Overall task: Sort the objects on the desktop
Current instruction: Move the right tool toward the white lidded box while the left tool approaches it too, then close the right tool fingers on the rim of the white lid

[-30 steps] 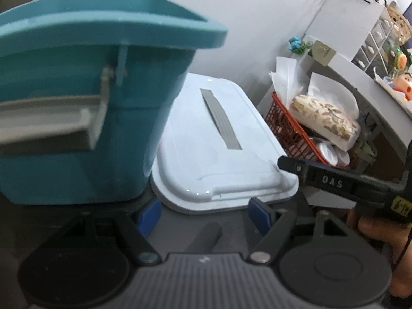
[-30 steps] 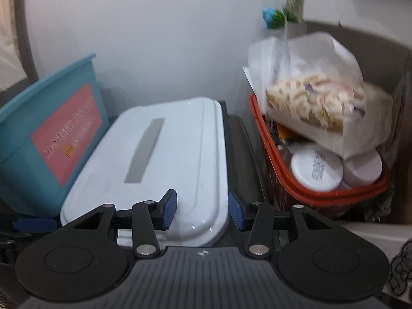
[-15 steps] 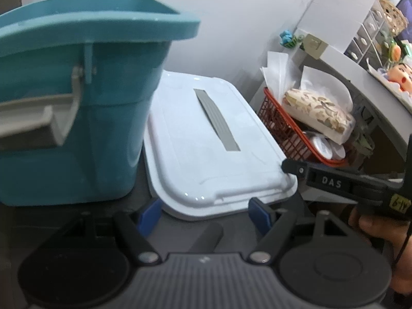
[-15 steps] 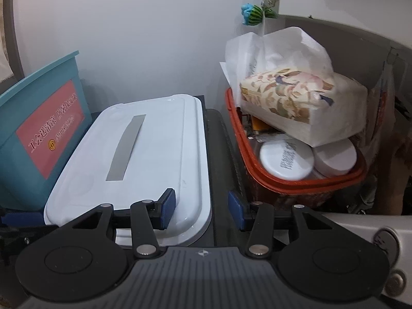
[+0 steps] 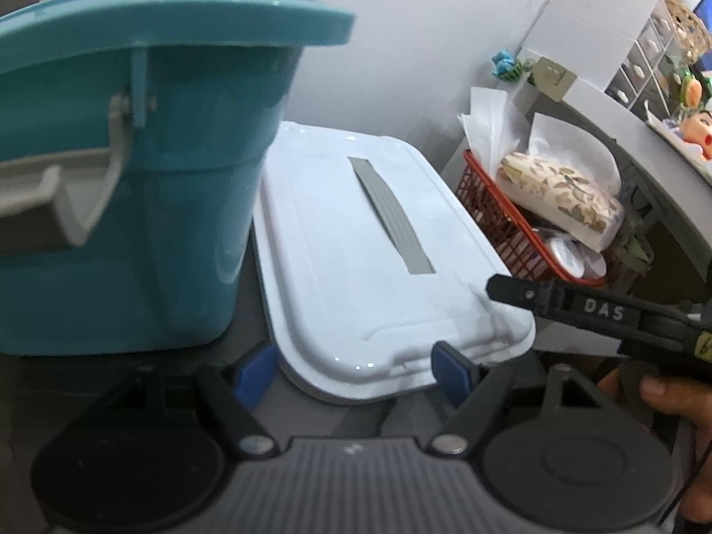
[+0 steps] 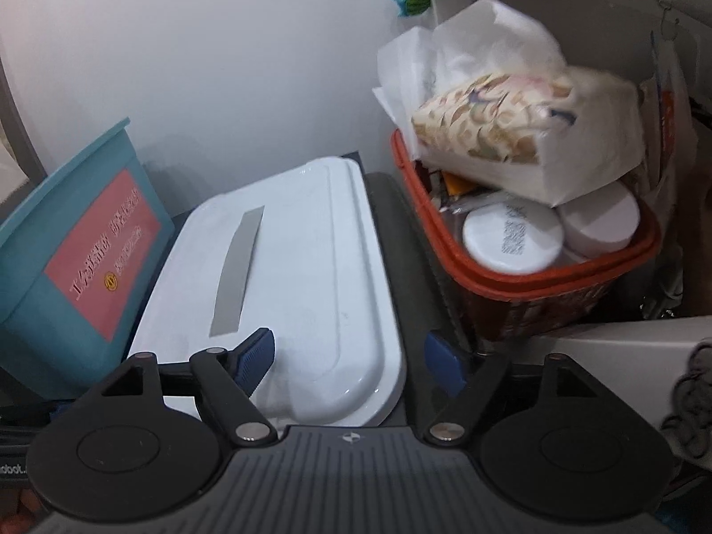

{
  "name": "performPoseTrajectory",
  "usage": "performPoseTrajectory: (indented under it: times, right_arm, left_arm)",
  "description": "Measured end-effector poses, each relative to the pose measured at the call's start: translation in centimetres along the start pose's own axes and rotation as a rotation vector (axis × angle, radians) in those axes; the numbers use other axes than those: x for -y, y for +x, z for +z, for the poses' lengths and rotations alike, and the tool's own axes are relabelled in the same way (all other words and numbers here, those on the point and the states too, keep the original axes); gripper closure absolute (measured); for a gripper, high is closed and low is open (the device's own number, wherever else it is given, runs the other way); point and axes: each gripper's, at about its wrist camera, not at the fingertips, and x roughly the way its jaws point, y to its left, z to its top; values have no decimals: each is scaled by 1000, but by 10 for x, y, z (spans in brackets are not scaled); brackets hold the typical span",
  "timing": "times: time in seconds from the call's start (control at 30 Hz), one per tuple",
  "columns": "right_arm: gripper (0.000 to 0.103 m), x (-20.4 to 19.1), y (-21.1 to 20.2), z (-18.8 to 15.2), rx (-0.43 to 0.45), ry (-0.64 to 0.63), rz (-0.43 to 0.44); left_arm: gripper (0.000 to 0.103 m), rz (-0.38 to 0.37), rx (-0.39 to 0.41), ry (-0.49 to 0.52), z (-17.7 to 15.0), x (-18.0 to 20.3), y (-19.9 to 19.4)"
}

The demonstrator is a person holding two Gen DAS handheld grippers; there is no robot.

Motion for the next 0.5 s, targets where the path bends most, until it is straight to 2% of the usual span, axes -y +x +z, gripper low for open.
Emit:
performPoseTrajectory:
  times: [0.17,0.3,0.5]
  right_arm:
    - [18,1,6,-2,-7,22,8]
    - [16,7,9,-1,-24,79,33]
    - [18,8,9,-5,-6,94,41]
  left_arm:
    - [23,-4,-2,15,-1,3,1]
    - [22,-45,-9,8,-1,5,1]
    - [24,-48,-13,23,-1,7,-1]
